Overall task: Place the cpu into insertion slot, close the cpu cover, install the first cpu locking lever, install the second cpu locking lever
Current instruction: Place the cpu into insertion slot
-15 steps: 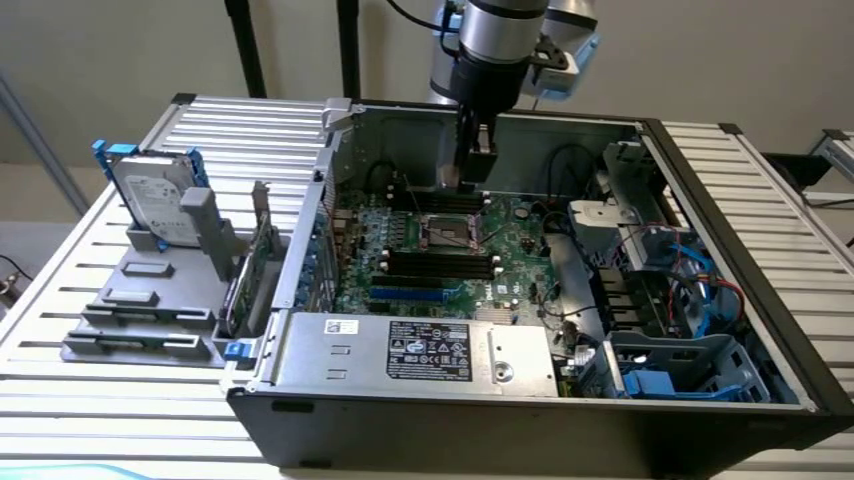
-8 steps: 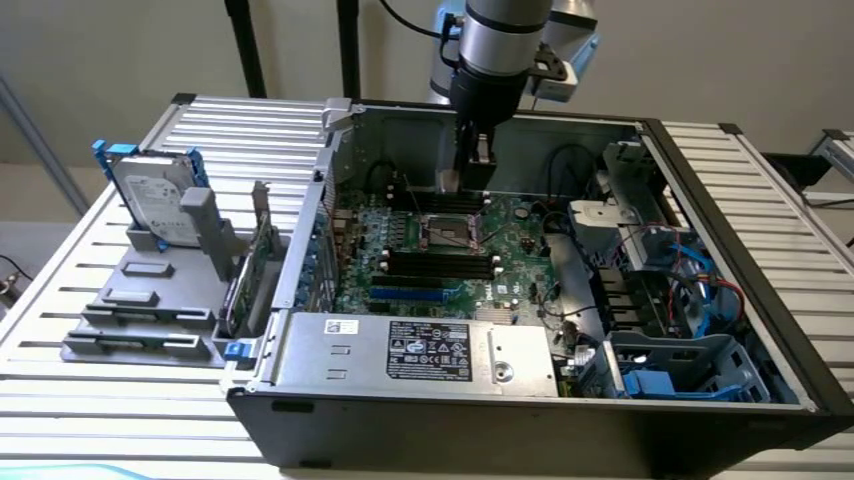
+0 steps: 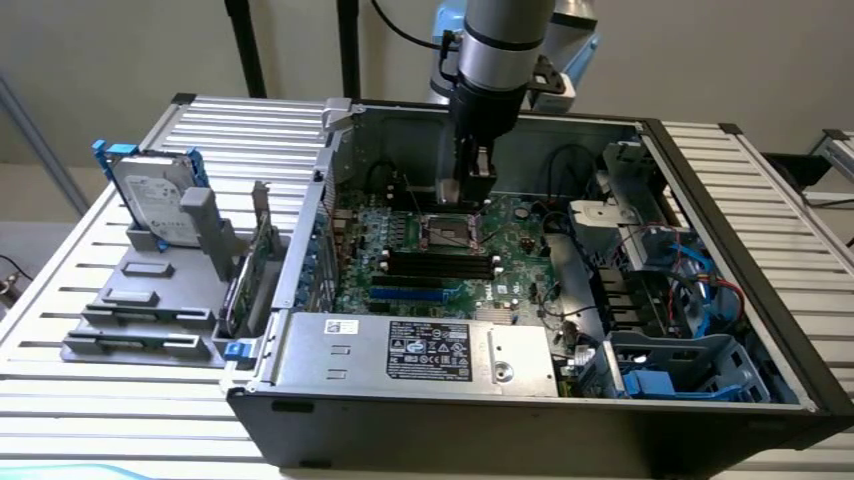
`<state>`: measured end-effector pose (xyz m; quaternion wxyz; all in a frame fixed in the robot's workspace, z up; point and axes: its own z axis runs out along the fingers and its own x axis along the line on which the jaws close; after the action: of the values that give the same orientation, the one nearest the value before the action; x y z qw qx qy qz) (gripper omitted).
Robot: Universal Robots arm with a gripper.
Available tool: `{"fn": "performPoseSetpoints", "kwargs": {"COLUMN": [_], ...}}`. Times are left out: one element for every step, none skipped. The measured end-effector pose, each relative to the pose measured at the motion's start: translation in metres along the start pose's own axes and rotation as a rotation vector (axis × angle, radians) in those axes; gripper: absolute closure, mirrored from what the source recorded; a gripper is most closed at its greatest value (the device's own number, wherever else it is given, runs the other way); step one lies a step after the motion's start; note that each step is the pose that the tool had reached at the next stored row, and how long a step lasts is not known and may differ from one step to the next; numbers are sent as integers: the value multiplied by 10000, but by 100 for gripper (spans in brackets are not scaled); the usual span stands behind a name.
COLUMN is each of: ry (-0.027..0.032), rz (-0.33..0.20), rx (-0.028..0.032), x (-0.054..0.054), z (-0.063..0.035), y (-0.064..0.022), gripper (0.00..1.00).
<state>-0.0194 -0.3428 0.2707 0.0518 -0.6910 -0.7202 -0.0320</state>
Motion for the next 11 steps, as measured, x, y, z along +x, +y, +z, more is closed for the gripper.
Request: {"fn": "performPoseSetpoints", "kwargs": {"ry": [-3, -5, -7, -10, -12, -14, -20, -34, -60, -91, -125], "rz": [-10, -18, -25, -32, -38, -44, -49, -52, -56, -58, -59], "rx": [-56, -111, -165, -216, -267, -320, -366, -400, -428, -442, -450], "x": [-3, -6, -8, -10, -10, -11, -12, -13, -14, -15, -15], "z": [9, 18, 28, 38, 50, 62, 75, 87, 98, 110, 125], "y": [-3, -8, -16, -26, -39, -53, -68, -82, -95, -105, -111], "gripper": [45, 45, 45, 45, 45, 45, 45, 45, 45, 45, 45]}}
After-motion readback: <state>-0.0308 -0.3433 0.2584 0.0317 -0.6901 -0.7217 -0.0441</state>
